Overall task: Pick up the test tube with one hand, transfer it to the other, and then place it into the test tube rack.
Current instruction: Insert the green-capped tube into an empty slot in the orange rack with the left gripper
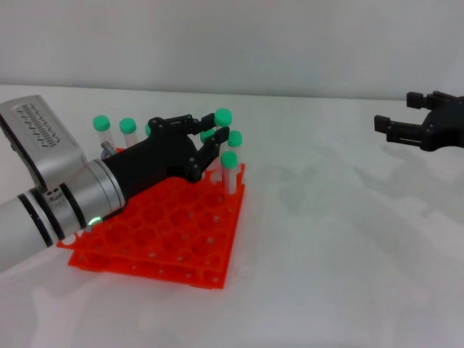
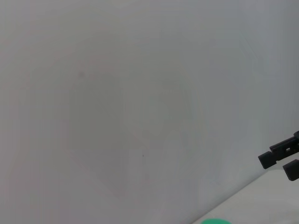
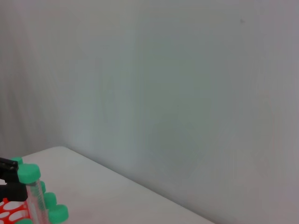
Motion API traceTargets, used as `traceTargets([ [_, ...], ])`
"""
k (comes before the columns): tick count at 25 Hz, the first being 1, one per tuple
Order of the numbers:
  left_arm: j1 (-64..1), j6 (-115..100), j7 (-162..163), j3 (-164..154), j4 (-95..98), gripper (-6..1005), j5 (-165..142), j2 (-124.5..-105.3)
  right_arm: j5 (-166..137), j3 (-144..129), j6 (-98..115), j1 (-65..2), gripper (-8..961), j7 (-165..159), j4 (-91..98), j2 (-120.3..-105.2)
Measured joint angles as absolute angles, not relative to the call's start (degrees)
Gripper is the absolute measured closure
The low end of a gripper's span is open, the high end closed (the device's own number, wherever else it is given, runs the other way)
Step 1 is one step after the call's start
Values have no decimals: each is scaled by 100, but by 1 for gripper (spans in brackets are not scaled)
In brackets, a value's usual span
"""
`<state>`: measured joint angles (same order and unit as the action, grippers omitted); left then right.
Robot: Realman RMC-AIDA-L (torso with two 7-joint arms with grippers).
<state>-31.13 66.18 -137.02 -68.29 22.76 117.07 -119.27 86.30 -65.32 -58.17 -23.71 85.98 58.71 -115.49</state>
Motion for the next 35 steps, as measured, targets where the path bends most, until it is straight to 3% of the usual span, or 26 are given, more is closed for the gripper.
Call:
traceTargets([
  [35,-2996,6698,-13702,-6882,2338,750,11710,-11940,8631,-6531,-5809,-2339,124,8604,5766,-11536],
])
